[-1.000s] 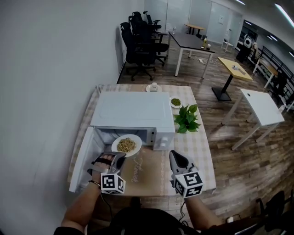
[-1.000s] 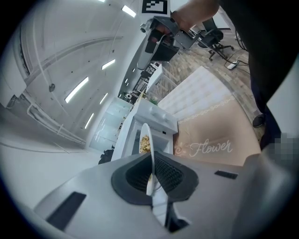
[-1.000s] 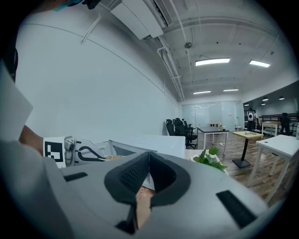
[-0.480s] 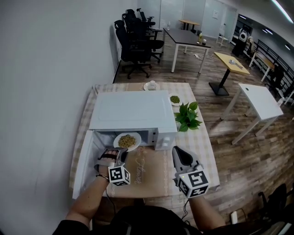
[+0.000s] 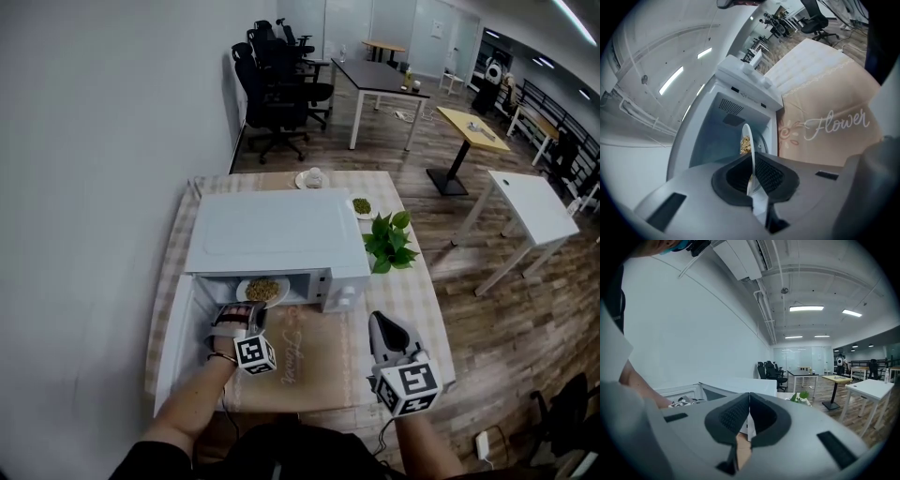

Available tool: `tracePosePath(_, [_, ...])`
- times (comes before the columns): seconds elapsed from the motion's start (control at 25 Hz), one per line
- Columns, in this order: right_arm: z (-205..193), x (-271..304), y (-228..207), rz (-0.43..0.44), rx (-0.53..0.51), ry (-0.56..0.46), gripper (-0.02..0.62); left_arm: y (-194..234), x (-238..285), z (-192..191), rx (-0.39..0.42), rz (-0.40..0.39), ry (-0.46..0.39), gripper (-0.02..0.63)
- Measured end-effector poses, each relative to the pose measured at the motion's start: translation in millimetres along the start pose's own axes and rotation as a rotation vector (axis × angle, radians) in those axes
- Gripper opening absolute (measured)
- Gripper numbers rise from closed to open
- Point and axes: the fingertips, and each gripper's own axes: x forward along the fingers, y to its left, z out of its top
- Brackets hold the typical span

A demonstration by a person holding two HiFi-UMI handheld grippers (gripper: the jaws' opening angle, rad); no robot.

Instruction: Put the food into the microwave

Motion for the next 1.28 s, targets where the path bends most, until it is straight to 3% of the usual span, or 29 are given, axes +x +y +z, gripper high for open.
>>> tracePosePath(0.44, [-22, -3, -8, -0.068, 0.029, 0.050, 0.009, -15, 39, -16, 0.051, -0.030, 0.037, 0.020])
tracePosePath(0.72, [-33, 0, -6, -0.082, 0.030, 0.069, 0.009, -15, 57, -16, 0.061, -0.059, 0.002, 0.021])
tracePosePath(1.28, [-43, 1, -6, -0.106, 0.030, 0.110, 0.009, -36, 73, -24, 0.057, -0.188, 0.013, 0.057])
